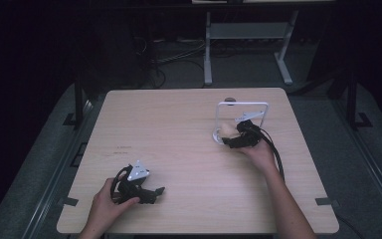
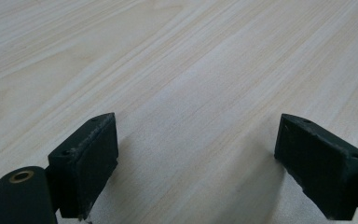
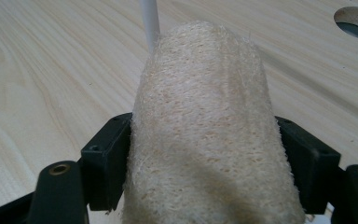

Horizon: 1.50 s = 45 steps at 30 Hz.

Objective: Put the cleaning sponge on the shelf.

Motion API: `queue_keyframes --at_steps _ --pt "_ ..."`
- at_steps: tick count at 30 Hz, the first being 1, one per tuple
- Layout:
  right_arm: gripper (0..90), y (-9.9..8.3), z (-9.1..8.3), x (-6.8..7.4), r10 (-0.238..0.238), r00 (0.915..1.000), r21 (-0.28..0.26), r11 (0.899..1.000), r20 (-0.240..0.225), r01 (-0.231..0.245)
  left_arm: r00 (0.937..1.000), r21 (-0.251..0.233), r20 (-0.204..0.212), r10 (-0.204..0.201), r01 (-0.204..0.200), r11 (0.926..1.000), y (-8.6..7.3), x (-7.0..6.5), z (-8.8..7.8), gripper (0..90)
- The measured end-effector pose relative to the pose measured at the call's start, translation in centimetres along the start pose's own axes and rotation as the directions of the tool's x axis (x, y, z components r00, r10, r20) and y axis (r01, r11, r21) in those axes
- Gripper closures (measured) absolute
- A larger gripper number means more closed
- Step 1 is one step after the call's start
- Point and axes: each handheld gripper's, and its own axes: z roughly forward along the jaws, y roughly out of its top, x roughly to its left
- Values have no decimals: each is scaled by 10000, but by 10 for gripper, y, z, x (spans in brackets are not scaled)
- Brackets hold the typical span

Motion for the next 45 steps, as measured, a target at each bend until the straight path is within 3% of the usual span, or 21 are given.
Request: queue_keyframes --at_steps 13,32,45 --pt "265 -2 7 -1 -50 10000 179 9998 -15 50 10000 0 -2 0 0 10000 0 0 0 128" --pt "220 0 3 -1 -101 9999 125 9999 128 99 10000 -1 -2 1 -1 10000 0 0 0 128" --pt "214 6 -30 4 -292 9990 -401 9987 342 306 10000 12 -2 4 -4 10000 0 0 0 128"
